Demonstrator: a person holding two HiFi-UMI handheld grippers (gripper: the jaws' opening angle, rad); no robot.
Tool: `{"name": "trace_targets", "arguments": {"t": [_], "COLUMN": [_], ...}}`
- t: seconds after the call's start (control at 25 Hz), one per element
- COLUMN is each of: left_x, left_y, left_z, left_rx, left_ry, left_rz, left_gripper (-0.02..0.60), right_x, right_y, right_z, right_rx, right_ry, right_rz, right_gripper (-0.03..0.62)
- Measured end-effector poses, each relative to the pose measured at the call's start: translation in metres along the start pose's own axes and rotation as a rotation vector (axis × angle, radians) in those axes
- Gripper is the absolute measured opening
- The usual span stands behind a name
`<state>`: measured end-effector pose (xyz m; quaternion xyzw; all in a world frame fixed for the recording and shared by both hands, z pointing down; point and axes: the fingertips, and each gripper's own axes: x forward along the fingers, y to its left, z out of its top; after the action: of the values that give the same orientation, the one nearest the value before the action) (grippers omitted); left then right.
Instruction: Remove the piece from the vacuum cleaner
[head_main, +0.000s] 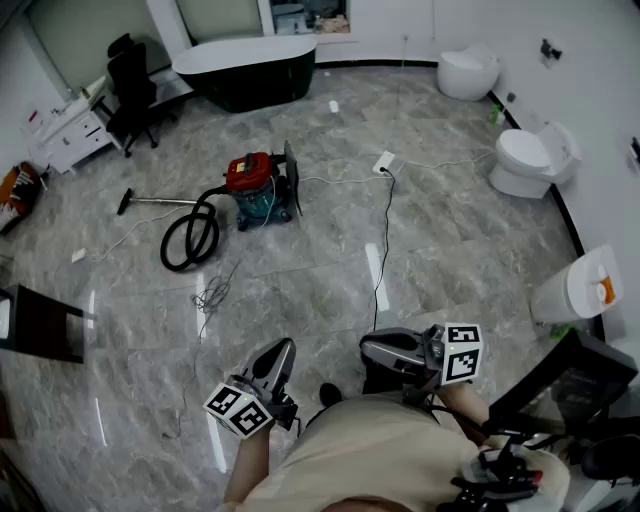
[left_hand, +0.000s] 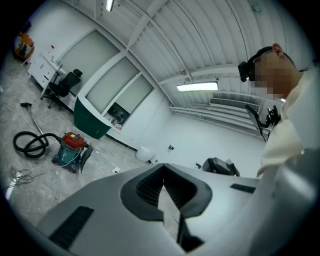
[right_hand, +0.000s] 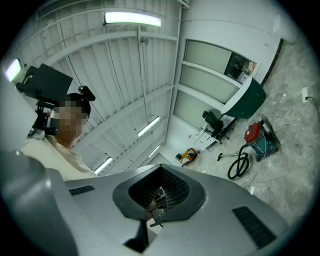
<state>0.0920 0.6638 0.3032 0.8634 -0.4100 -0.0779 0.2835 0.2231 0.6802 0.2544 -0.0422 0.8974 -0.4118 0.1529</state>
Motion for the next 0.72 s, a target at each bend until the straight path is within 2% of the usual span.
{"name": "trace_targets", "arguments": {"t": [0.24, 0.52, 0.72], "left_x": [0.026, 0.096, 0.136], "left_y": [-0.056, -0.109, -0.134], "left_z": [-0.006, -0.024, -0.033], "left_rx": [0.062, 0.106, 0.104], "left_ry": [-0.015, 0.015, 0.037], "left_rz": [-0.01, -0.044, -0.028], "left_gripper": [0.005, 0.005, 0.005], "right_x": [-0.037, -0.099, -0.143], "right_y": [0.015, 0.021, 0.015], "right_z": [0.01, 0.043, 0.073], "right_rx": [0.028, -0.011, 0.019], "right_ry": [0.0, -0.018, -0.072], "right_rz": [0.047, 0.087, 0.107], "right_gripper": [0.002, 0.002, 0.002]}}
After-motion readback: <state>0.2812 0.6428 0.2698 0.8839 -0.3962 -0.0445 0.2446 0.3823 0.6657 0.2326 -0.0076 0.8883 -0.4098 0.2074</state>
